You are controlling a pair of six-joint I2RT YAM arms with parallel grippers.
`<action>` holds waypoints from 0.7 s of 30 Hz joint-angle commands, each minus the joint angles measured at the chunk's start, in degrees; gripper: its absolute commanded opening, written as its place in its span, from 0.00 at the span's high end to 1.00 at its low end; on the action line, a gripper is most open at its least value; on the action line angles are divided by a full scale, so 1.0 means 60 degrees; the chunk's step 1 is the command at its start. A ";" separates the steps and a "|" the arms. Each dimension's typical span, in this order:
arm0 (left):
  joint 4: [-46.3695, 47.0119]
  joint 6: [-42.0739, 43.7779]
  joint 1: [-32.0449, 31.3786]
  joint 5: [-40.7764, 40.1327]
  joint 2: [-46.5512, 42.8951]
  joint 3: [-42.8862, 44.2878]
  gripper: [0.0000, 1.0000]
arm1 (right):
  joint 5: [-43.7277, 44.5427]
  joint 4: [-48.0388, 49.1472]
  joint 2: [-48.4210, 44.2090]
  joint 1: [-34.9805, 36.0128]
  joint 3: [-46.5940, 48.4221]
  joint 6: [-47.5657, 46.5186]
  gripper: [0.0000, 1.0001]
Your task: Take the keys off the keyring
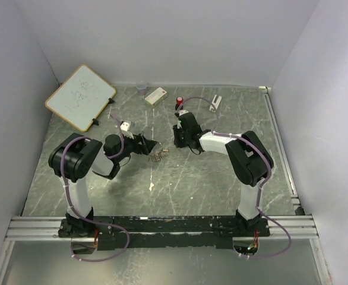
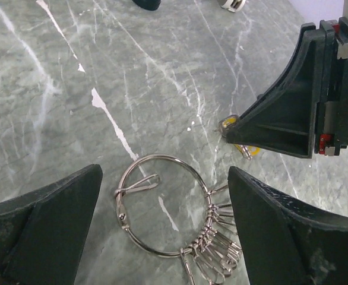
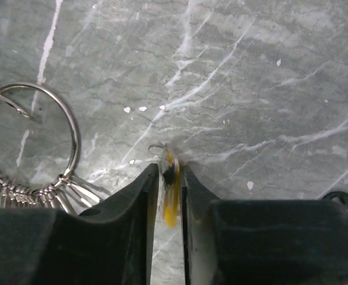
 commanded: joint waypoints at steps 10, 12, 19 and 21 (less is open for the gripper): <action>-0.0693 0.1094 0.0055 -0.0859 -0.2192 -0.0589 0.00 | 0.1155 0.0163 -0.0884 0.0140 -0.0175 -0.0484 0.53; -0.1013 0.1322 0.0055 -0.1039 -0.2795 -0.0757 0.00 | 0.1371 0.0274 -0.1383 0.0129 -0.0354 -0.0488 0.52; -0.2442 0.2081 0.0041 -0.1765 -0.5181 -0.1359 0.00 | 0.2748 0.0729 -0.3314 0.0095 -0.1451 -0.0702 0.13; -0.2858 0.2257 0.0041 -0.1854 -0.5746 -0.1475 0.00 | 0.3242 0.0715 -0.3785 0.0093 -0.1682 -0.0682 0.04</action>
